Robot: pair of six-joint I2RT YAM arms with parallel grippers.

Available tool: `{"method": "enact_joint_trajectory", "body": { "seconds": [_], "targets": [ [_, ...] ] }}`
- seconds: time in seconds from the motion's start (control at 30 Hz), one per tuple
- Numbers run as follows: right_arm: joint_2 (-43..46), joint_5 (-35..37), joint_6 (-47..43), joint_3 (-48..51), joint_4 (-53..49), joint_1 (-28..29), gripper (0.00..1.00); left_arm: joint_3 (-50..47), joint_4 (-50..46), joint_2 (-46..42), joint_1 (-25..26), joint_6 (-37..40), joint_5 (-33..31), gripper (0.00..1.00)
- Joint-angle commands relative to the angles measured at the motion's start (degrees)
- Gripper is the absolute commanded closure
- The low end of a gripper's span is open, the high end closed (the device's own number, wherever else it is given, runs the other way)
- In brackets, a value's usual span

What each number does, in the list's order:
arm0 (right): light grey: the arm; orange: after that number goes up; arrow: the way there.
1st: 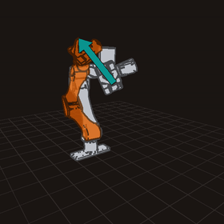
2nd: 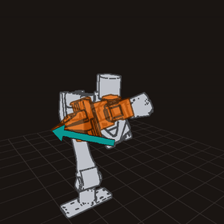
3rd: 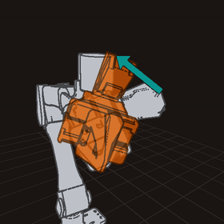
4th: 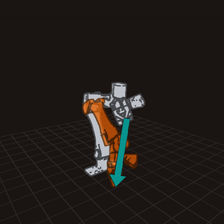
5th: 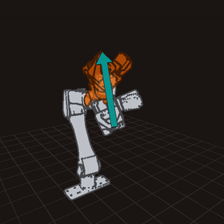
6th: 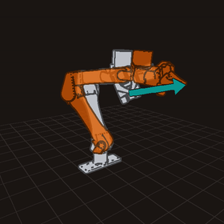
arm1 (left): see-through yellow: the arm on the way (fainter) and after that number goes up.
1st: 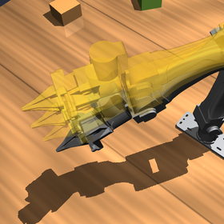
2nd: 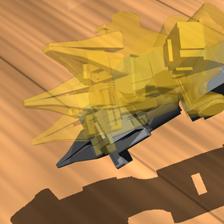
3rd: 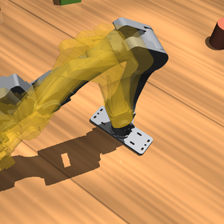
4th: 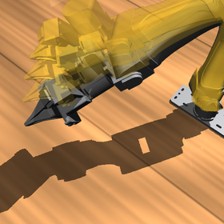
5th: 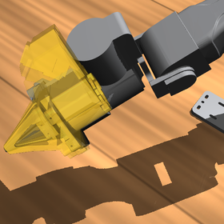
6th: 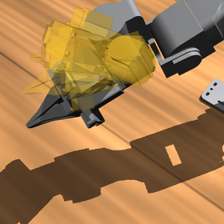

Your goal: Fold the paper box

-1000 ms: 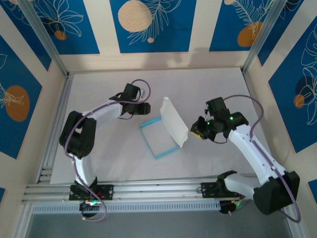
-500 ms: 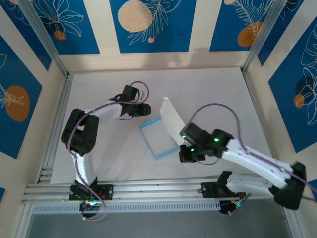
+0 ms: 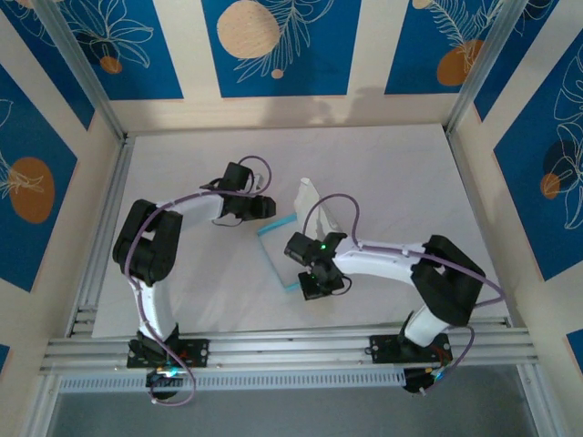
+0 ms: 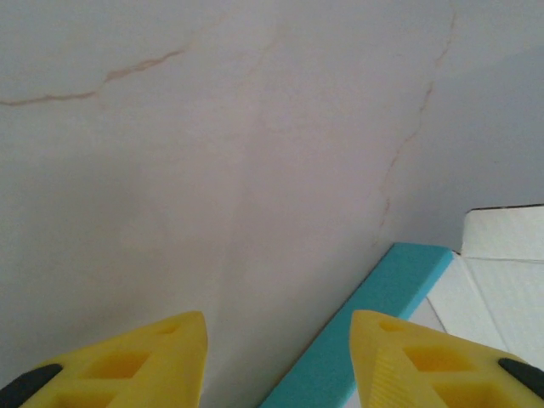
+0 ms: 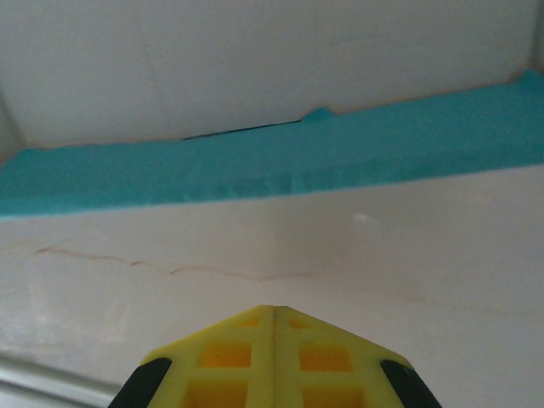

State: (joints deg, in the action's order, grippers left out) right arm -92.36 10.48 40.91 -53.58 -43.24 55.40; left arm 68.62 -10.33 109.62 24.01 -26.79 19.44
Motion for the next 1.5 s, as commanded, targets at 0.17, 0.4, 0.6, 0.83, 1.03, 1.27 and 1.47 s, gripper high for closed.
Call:
{"method": "enact_joint_trajectory", "body": {
  "seconds": [0.17, 0.4, 0.6, 0.83, 1.03, 1.27, 1.47],
  "targets": [
    [-7.92, 3.08, -4.79, -7.35, 0.08, -6.42, 1.0, -7.4, 4.12, -2.77, -0.71, -3.92, 4.18, 0.53],
    [-14.11, 4.39, -12.14, -15.81, -0.62, -12.93, 1.0, -14.22, 7.75, -6.47, 0.45, -6.76, 3.8, 0.55],
    [-18.8, 6.45, -16.07, -21.39, -2.27, -17.05, 1.0, -18.27, 7.99, -11.37, 2.2, -7.22, -0.02, 0.56],
    [-14.78, 8.01, -18.32, -20.51, -3.68, -20.5, 1.0, -20.53, 4.97, -18.41, 2.14, -5.32, -7.77, 0.5],
    [-8.1, 5.23, -17.31, -17.23, -3.69, -21.56, 0.99, -17.2, 2.32, -19.24, 2.09, -0.48, -11.01, 0.5],
    [-6.48, 4.54, -18.77, -14.1, -1.99, -23.71, 0.99, -15.88, 2.56, -18.16, 2.09, 0.52, -9.22, 0.55],
    [-6.78, 5.94, -18.38, -12.44, -1.73, -23.38, 0.97, -20.2, 5.99, -17.75, 2.13, -3.85, -5.85, 0.56]
  ]
}}
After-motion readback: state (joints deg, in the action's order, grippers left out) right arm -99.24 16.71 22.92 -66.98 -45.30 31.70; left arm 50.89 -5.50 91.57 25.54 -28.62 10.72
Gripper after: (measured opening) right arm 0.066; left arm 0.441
